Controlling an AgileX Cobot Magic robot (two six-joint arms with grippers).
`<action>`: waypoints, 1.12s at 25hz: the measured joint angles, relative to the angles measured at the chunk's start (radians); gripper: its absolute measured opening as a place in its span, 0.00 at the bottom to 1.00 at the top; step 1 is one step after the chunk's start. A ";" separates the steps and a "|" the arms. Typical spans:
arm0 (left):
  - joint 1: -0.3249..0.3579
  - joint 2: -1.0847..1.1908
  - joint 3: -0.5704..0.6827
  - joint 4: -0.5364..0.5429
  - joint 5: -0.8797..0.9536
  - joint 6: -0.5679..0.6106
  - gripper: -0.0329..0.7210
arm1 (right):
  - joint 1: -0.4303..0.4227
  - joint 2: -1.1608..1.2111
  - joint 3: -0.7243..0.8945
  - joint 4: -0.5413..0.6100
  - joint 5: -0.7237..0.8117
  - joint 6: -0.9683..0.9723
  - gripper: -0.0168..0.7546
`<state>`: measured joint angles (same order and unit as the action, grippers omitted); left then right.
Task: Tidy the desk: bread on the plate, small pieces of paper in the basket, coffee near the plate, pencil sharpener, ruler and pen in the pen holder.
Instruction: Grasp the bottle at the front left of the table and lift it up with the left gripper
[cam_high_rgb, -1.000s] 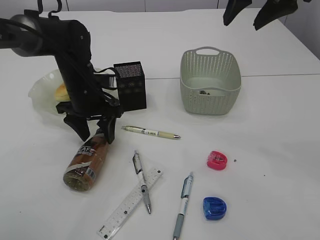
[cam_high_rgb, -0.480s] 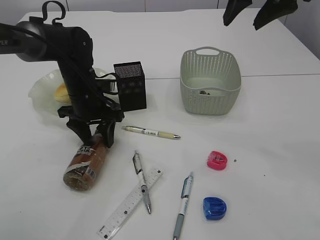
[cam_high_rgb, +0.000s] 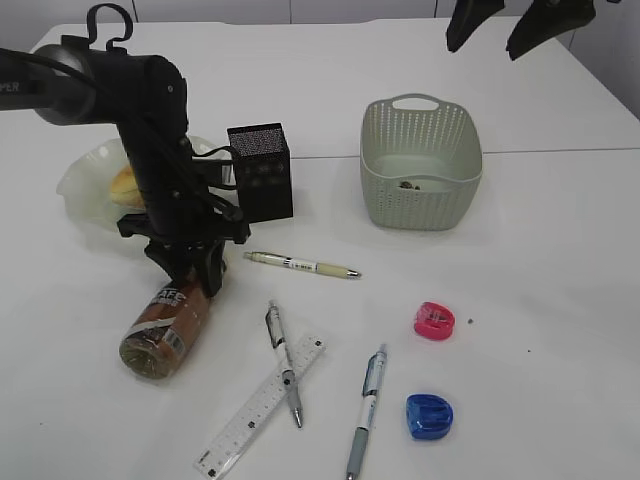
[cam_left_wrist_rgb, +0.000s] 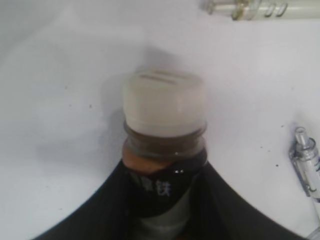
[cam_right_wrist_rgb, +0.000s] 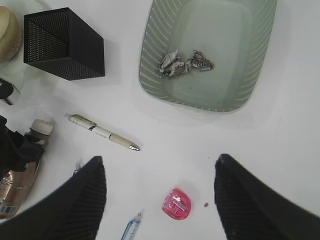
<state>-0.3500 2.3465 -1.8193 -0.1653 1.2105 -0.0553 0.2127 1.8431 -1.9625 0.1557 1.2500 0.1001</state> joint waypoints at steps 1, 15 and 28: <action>0.000 0.000 0.000 -0.002 0.000 0.000 0.37 | 0.000 0.000 0.000 0.000 0.000 0.000 0.67; 0.000 -0.056 0.094 0.024 -0.017 0.008 0.35 | 0.000 0.000 0.000 0.000 0.000 0.000 0.67; 0.000 -0.487 0.386 0.078 -0.023 0.010 0.34 | 0.000 0.000 0.000 -0.004 0.000 -0.005 0.67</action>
<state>-0.3500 1.8596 -1.4335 -0.0876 1.1870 -0.0456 0.2127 1.8431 -1.9625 0.1520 1.2500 0.0955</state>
